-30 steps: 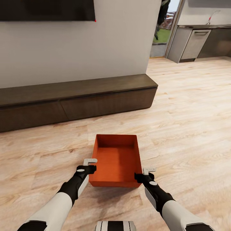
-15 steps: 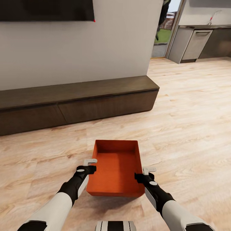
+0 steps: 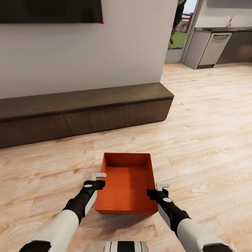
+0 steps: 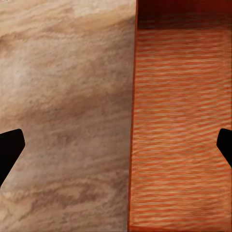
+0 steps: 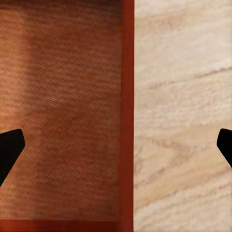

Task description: Move the two storage containers from the living room to the garage. In the garage, place one container on the floor and stack the other container on top of it (either order is fine).

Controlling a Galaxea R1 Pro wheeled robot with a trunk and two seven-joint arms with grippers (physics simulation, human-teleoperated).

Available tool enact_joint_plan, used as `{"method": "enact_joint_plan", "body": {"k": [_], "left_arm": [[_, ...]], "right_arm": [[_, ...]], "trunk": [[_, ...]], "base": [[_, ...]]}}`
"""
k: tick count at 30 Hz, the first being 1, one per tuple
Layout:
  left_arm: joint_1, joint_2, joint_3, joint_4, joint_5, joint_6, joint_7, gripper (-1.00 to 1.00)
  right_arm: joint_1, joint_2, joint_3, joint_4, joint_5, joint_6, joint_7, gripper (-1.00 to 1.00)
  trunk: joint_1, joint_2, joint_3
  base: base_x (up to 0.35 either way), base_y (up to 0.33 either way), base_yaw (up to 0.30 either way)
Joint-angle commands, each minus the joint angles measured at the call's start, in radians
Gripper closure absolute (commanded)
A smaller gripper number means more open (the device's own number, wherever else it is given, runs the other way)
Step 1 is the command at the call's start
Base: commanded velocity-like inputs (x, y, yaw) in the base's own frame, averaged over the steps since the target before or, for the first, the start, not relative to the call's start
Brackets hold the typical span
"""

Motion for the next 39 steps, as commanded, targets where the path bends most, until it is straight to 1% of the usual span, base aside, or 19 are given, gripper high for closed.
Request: {"method": "enact_joint_plan", "body": {"k": [1, 7, 10, 13, 16, 21, 28, 39], "left_arm": [[0.0, 0.0, -0.002, -0.002, -0.003, 0.006, 0.004, -1.0], [0.0, -0.001, -0.001, -0.001, -0.002, 0.001, 0.009, -1.0], [0.0, -0.001, -0.001, 0.0, 0.0, -0.002, 0.028, -1.0], [0.0, -0.004, -0.002, 0.001, 0.002, -0.004, 0.08, -1.0], [0.0, -0.004, -0.002, 0.002, 0.004, -0.004, 0.101, -1.0], [0.0, -0.003, -0.001, 0.009, 0.005, -0.005, 0.108, -1.0], [0.0, -0.002, -0.002, 0.015, 0.005, -0.006, 0.101, -1.0], [0.0, -0.007, -0.002, 0.016, 0.005, -0.007, 0.093, -1.0]], "right_arm": [[-0.001, -0.001, 0.005, 0.001, -0.001, -0.001, -0.006, -1.0], [-0.001, -0.001, 0.004, 0.001, -0.002, 0.002, -0.007, -1.0], [-0.001, -0.001, 0.004, 0.001, -0.003, 0.003, -0.007, -1.0], [-0.001, -0.002, 0.004, 0.001, -0.005, 0.003, -0.007, -1.0], [-0.001, -0.002, 0.004, 0.001, -0.005, 0.004, -0.008, -1.0], [-0.001, -0.002, 0.004, 0.001, -0.004, 0.004, -0.009, -1.0], [-0.001, -0.001, 0.005, 0.001, -0.003, 0.003, -0.009, -1.0], [-0.001, -0.001, 0.005, 0.001, -0.001, 0.0, -0.007, -1.0]], "trunk": [[0.0, 0.0, -0.001], [0.0, 0.0, -0.001], [0.0, 0.0, -0.001], [0.0, 0.0, -0.001], [0.0, 0.0, -0.001], [0.0, 0.0, -0.001], [0.0, 0.0, -0.001], [0.0, 0.0, -0.001]], "base": [[0.0, 0.0, 0.0], [0.0, 0.0, 0.0], [0.0, 0.0, 0.0], [0.0, 0.0, 0.0], [0.0, 0.0, 0.0], [0.0, 0.0, 0.0], [0.0, 0.0, 0.0], [0.0, 0.0, 0.0]]}}
